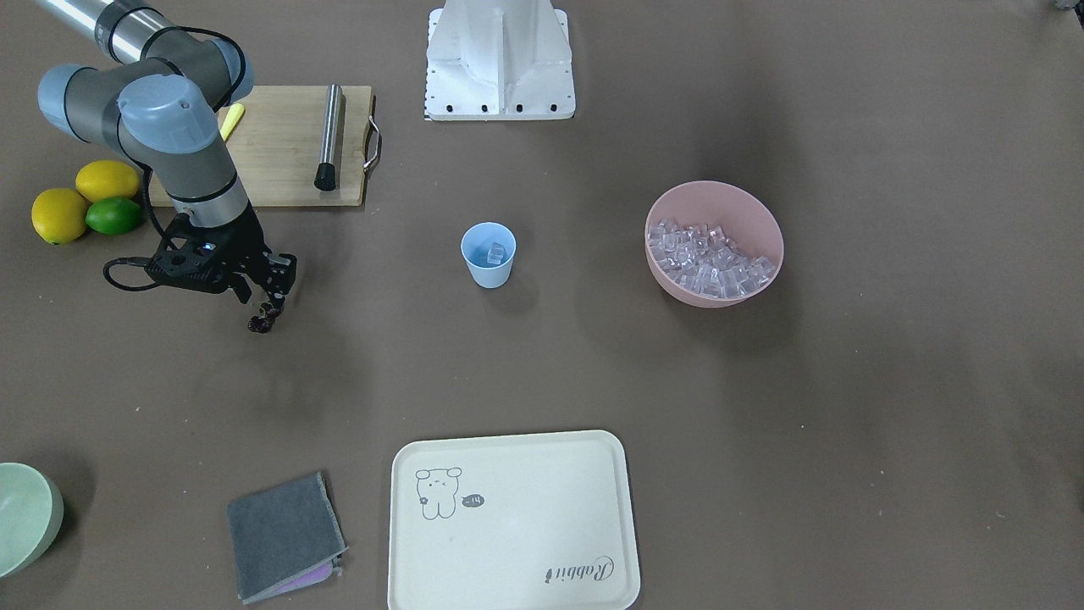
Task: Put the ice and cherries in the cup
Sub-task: 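Lower the right gripper onto the dark cherry and close on it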
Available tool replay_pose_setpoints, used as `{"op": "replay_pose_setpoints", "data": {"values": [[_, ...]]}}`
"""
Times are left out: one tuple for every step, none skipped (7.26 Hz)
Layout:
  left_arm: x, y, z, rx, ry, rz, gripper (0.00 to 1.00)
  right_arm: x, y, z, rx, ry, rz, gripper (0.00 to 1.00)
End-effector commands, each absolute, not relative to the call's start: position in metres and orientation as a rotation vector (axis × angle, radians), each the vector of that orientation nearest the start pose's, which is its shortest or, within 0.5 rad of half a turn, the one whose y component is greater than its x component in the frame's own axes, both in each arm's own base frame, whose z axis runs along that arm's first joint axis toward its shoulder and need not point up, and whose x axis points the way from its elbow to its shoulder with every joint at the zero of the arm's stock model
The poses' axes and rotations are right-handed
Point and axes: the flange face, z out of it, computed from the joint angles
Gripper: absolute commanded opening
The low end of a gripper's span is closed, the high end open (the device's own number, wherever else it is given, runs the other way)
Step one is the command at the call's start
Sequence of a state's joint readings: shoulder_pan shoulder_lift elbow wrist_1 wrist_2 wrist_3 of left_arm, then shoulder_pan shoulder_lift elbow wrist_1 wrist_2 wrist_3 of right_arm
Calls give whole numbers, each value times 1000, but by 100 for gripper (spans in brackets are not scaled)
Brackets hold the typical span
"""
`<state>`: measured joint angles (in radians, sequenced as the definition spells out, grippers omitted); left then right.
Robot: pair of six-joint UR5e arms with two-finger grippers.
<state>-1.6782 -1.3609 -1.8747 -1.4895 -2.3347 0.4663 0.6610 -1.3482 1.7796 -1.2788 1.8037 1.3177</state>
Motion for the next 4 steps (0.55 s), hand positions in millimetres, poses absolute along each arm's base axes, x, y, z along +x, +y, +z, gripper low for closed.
{"op": "replay_pose_setpoints", "data": {"values": [[-107, -393, 611, 230, 733, 347, 99, -399, -452, 424, 118, -750, 319, 50], [-107, -393, 611, 231, 732, 347, 99, -399, -452, 424, 114, -754, 332, 35], [-107, -393, 611, 231, 732, 347, 99, -399, -451, 421, 112, -759, 338, 1], [-107, -393, 611, 230, 733, 347, 99, -397, -450, 414, 117, -774, 336, 0]]}}
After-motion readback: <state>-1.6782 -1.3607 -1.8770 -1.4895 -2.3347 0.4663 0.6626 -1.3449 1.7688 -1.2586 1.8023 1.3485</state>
